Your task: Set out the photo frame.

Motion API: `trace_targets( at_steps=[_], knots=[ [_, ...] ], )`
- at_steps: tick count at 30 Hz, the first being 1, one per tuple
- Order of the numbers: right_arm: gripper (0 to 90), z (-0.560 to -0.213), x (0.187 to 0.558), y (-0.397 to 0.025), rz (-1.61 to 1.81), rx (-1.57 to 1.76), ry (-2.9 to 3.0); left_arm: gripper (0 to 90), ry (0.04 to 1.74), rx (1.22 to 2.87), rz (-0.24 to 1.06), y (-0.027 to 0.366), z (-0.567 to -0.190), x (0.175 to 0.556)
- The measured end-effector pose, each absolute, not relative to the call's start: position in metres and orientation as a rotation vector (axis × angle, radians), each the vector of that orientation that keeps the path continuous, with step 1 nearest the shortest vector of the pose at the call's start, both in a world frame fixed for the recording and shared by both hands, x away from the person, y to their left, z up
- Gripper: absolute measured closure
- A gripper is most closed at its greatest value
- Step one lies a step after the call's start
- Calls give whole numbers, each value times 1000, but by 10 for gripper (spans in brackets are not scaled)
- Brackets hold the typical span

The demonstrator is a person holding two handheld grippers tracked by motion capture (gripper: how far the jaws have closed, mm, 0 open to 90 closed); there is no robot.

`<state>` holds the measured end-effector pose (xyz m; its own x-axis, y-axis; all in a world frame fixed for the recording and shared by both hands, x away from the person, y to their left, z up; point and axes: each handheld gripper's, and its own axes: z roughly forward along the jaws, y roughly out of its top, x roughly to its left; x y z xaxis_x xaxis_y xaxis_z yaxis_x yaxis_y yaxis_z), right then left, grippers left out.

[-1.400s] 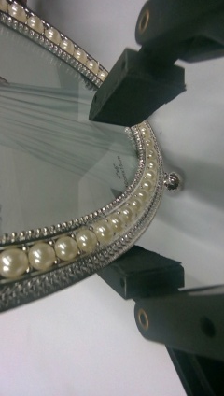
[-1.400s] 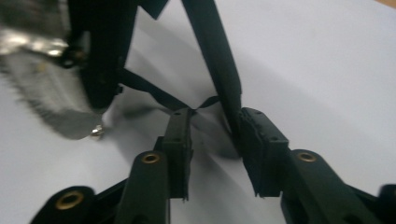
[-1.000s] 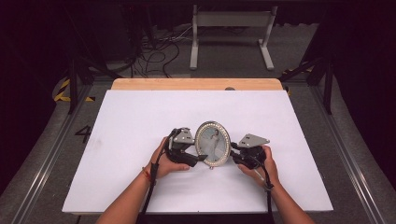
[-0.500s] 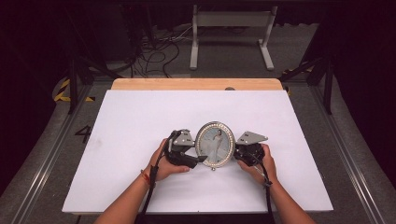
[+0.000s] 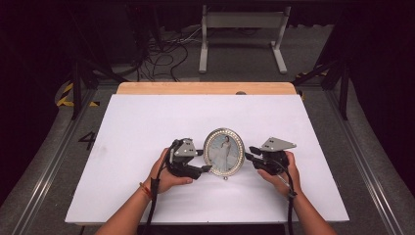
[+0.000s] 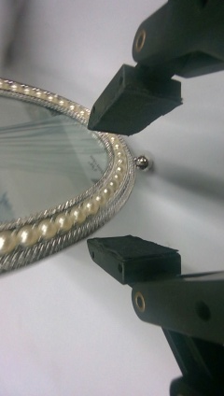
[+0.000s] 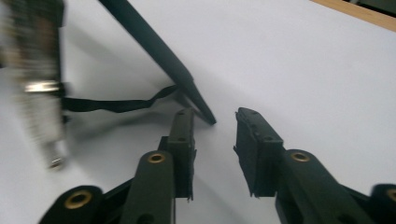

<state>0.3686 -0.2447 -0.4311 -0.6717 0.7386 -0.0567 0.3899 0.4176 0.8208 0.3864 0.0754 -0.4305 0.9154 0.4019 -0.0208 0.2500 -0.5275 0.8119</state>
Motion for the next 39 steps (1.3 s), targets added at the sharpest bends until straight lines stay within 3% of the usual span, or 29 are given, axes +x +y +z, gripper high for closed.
trace_targets(
  at_steps=[17, 25, 35, 39],
  knots=[
    [596, -415, 315, -245, 1265, 873, 2352, 297, 467, 2148, 198, 68, -428, 397],
    [567, -411, 312, -225, 1324, 842, 2301, 323, 438, 2164, 219, 63, -425, 398],
    [665, -408, 319, -224, 1399, 917, 2176, 425, 437, 2122, 212, 63, -417, 399],
    [747, -410, 321, -224, 1392, 927, 2175, 486, 452, 2120, 210, 64, -418, 399]
  ],
)
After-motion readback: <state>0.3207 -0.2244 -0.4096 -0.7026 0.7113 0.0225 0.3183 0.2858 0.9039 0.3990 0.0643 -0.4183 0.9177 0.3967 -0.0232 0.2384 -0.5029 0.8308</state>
